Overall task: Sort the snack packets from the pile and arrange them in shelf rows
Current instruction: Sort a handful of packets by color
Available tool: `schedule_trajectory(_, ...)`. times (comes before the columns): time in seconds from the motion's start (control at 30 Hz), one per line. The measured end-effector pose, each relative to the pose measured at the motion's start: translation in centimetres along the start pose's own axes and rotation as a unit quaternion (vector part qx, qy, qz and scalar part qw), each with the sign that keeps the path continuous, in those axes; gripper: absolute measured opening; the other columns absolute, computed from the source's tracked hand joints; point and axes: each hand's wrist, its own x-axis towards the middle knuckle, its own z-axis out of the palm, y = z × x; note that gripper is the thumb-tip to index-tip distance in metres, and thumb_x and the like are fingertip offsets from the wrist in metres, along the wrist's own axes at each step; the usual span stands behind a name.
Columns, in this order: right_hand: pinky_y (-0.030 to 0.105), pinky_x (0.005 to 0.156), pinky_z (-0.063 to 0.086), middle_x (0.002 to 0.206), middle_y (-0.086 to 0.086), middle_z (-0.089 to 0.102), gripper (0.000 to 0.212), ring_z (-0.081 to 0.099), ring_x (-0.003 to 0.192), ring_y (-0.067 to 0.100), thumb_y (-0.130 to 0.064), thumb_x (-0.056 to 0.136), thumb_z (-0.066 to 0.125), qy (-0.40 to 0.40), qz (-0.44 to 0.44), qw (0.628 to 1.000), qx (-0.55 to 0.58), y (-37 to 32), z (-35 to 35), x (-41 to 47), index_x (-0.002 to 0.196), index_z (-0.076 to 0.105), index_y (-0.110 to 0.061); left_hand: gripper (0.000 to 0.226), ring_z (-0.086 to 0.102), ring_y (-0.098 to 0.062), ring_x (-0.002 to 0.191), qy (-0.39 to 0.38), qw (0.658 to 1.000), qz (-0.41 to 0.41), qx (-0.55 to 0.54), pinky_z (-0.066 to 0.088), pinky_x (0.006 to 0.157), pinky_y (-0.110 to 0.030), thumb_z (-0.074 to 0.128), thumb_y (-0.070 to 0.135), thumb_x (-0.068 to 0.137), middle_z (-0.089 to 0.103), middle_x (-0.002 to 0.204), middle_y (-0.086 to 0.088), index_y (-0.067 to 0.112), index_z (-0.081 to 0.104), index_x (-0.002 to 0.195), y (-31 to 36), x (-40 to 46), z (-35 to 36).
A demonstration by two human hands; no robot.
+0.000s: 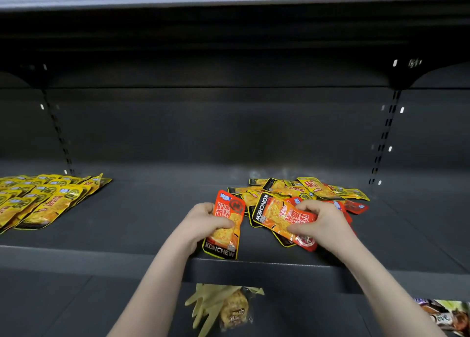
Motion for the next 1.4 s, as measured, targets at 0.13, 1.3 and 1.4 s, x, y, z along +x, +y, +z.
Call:
schedule_trajectory(0.13, 0.010, 0.064, 0.041, 0.088, -0.013, 0.061, 0.036, 0.058, 0.082, 0.011, -0.003, 0.066, 0.078, -0.024, -0.020, 0.999, 0.005, 0.1, 0.8, 0.2, 0.089, 0.062, -0.026, 0.019, 0.066, -0.025, 0.081, 0.029, 0.999, 0.005, -0.013, 0.053, 0.085, -0.038, 0.071, 0.001, 0.077, 0.070, 0.092, -0.013, 0.008, 0.062, 0.092, -0.2, -0.7, -1.0)
schedule_trajectory(1.3, 0.035, 0.077, 0.051, 0.078, 0.004, 0.068, 0.010, 0.063, 0.075, 0.019, -0.005, 0.077, 0.072, 0.057, 0.050, 0.928, 0.365, -22.2, 26.0, 4.1, 0.078, 0.065, -0.012, 0.020, 0.064, -0.015, 0.067, 0.157, 0.980, 0.079, -0.098, 0.051, 0.061, -0.023, 0.069, 0.001, 0.079, 0.069, 0.085, -0.006, 0.012, 0.062, 0.093, -9.3, -2.6, -32.7)
schedule_trajectory(1.4, 0.034, 0.076, 0.051, 0.076, 0.002, 0.068, 0.011, 0.063, 0.074, 0.018, -0.005, 0.078, 0.071, 0.071, 0.040, 0.928, 0.364, -26.6, 30.2, 4.6, 0.076, 0.064, -0.014, 0.020, 0.066, -0.020, 0.072, 0.148, 0.980, 0.083, -0.101, 0.053, 0.075, -0.033, 0.070, 0.001, 0.079, 0.070, 0.089, -0.009, 0.011, 0.061, 0.094, -11.0, -2.1, -38.3)
